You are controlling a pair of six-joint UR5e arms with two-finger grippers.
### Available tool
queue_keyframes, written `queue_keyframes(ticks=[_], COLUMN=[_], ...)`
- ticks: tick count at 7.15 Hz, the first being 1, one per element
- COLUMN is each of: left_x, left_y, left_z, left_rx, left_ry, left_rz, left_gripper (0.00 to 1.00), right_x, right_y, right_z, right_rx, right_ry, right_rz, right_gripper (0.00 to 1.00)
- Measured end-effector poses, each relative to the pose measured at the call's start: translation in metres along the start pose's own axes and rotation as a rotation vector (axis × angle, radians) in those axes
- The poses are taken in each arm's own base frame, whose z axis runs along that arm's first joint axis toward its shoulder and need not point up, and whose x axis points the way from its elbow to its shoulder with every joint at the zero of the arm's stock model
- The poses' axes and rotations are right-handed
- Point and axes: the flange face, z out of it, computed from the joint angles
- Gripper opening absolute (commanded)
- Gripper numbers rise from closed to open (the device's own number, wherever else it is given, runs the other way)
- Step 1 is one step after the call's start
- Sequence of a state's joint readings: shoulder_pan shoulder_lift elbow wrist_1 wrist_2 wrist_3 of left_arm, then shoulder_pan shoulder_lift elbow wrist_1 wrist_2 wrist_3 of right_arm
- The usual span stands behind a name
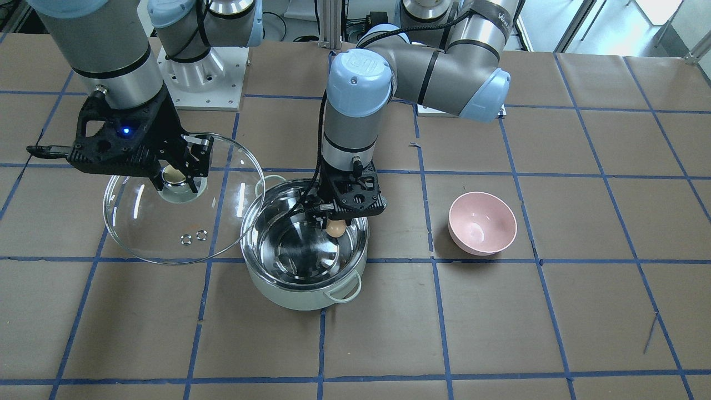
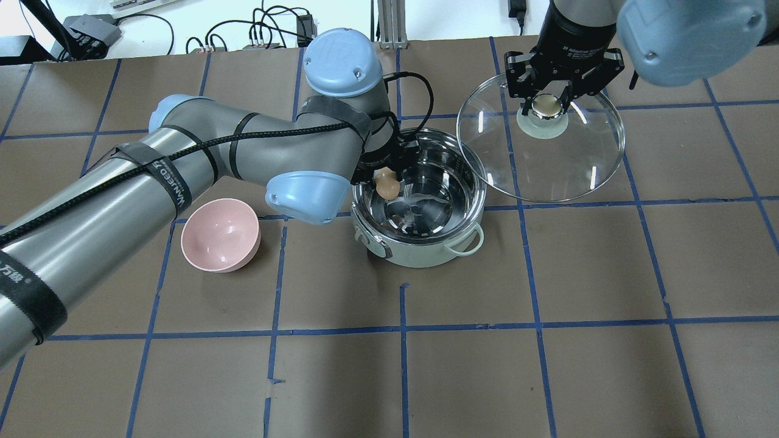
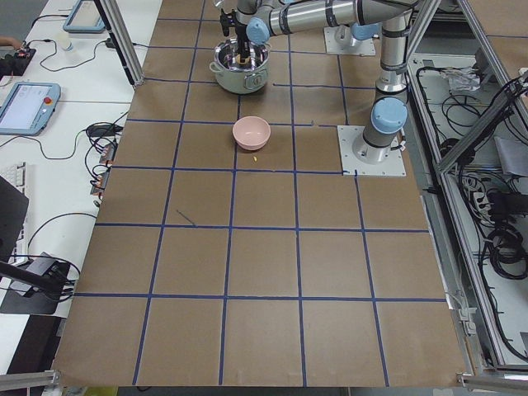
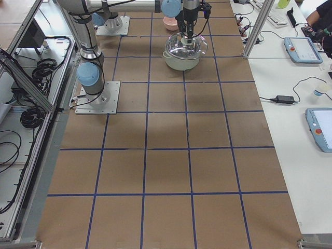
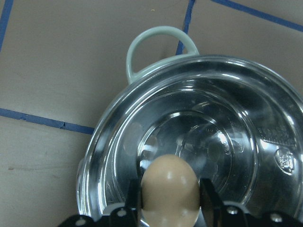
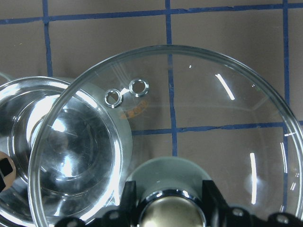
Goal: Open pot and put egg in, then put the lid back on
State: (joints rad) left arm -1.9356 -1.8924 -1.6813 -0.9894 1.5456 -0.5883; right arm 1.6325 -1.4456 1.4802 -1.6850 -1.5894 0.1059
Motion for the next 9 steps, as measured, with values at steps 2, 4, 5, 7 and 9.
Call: queue_keyframes(ticks=[2,4,5,7,9], left_x=[-0.001,-0.003,-0.004,-0.005,-0.029], left_y=[0.000,0.001,0.001,-0.004,-0.026], left_z=[0.013,0.024,0.025,0.015,-0.026], left_rx=[-0.015,-0.027,-0.028,-0.012,0.032], left_ry=[-0.016,-0.035,-0.039,-0.029,-0.002], left_rz=[0.004,0.015,0.018,0.029,0.015], left_gripper=[0.23,0.54,0.66,0.78,0.82], right_x=[0.000,0.000,0.000,0.000,0.000], right_y=[0.000,0.000,0.000,0.000,0.000], right_z=[0.000,0.000,0.001,0.001,0.002], right_rx=[0.000,-0.001,-0.001,-0.001,-0.001], right_ry=[0.000,0.000,0.000,0.000,0.000], right_rz=[0.000,0.000,-0.001,-0.001,0.000], right_gripper=[0.10,0.10,0.10,0.10,0.10])
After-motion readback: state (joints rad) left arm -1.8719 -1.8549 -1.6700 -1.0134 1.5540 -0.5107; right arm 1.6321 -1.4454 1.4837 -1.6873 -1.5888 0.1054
